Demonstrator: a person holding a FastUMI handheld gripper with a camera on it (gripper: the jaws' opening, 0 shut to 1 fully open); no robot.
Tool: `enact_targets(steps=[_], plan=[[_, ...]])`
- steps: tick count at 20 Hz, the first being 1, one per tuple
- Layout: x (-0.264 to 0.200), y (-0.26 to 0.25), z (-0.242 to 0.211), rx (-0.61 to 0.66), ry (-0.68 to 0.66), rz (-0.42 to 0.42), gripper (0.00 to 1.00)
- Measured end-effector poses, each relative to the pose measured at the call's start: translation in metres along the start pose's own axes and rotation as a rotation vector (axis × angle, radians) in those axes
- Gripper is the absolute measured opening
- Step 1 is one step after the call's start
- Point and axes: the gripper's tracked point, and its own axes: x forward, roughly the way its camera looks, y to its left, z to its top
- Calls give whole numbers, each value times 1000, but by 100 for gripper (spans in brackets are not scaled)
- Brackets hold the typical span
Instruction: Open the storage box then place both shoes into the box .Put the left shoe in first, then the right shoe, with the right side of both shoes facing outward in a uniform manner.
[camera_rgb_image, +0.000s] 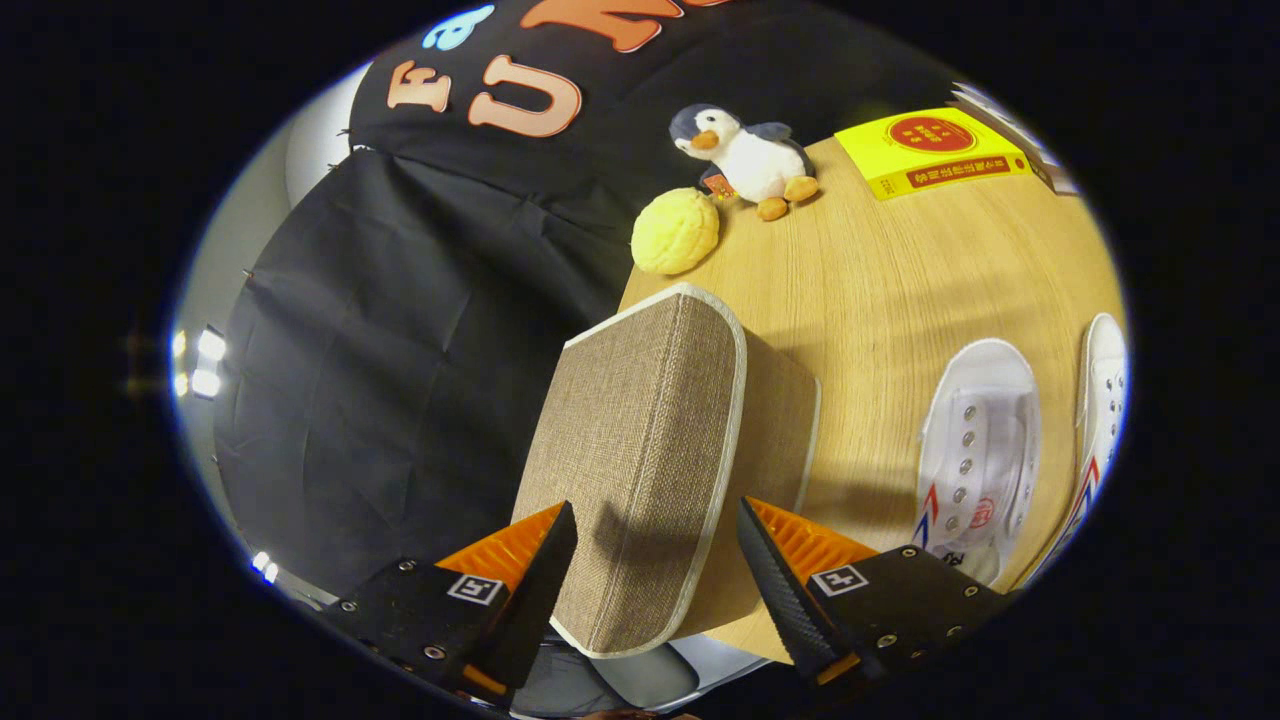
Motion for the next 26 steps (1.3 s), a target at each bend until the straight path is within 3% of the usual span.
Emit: enact_targets(steps=[10,17,20,26], plan=[[13,2,-12,281,45,123,96],[-28,17,8,300,-53,170,87],[-49,36,25,314,-132,228,81],[-52,78,29,273,-179,268,75]])
